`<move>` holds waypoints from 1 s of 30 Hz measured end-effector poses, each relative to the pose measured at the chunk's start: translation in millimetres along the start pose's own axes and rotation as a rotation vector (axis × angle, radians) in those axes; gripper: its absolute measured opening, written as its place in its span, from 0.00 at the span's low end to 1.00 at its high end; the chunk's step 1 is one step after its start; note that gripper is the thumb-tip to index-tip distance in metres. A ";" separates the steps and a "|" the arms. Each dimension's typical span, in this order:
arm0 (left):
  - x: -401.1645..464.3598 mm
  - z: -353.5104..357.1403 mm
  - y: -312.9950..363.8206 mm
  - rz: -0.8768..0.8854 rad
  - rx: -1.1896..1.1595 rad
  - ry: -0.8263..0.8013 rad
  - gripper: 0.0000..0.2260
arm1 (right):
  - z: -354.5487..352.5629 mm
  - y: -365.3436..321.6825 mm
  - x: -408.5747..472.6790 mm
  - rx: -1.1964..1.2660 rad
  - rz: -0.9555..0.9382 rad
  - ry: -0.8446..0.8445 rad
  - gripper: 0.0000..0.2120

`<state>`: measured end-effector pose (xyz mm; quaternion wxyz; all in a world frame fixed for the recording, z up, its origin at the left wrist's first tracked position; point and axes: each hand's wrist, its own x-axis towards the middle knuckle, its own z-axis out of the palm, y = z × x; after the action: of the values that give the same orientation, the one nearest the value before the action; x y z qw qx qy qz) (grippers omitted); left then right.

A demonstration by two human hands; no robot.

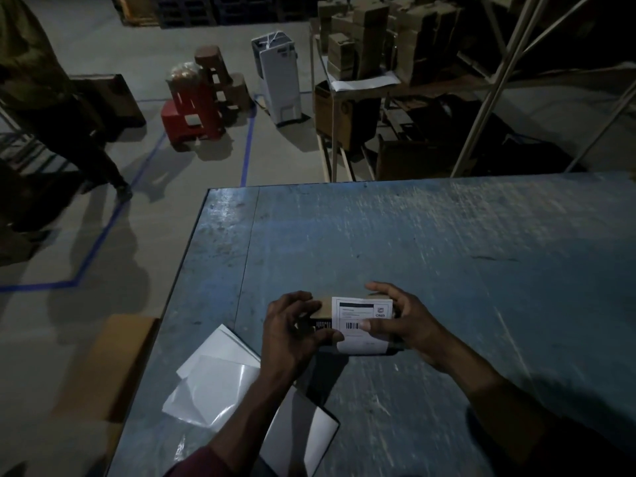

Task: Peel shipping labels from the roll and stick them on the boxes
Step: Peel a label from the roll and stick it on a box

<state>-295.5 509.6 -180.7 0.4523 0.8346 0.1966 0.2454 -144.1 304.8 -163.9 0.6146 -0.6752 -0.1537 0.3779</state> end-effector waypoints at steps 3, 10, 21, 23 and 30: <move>0.9 2.1 -6.5 -0.018 0.002 0.024 0.30 | -2.4 -3.3 -1.1 -0.007 0.006 -0.008 0.33; -1.5 4.5 -14.0 0.040 0.023 0.008 0.29 | 1.2 -7.6 -5.4 -0.027 0.034 0.071 0.31; -7.3 8.2 12.3 -0.221 0.018 -0.019 0.50 | 11.1 -9.9 -12.2 0.106 0.081 0.093 0.40; -6.3 12.0 18.5 -0.423 -0.091 -0.046 0.54 | 15.6 -8.5 -12.6 0.088 0.043 0.110 0.42; -9.9 22.0 33.6 -0.566 -0.180 0.051 0.48 | 26.1 -6.7 -16.6 0.042 -0.016 0.125 0.42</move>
<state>-286.9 472.4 -164.8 0.5697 0.6967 0.4105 0.1469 -171.7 313.6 -151.2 0.6399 -0.6832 -0.1126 0.3334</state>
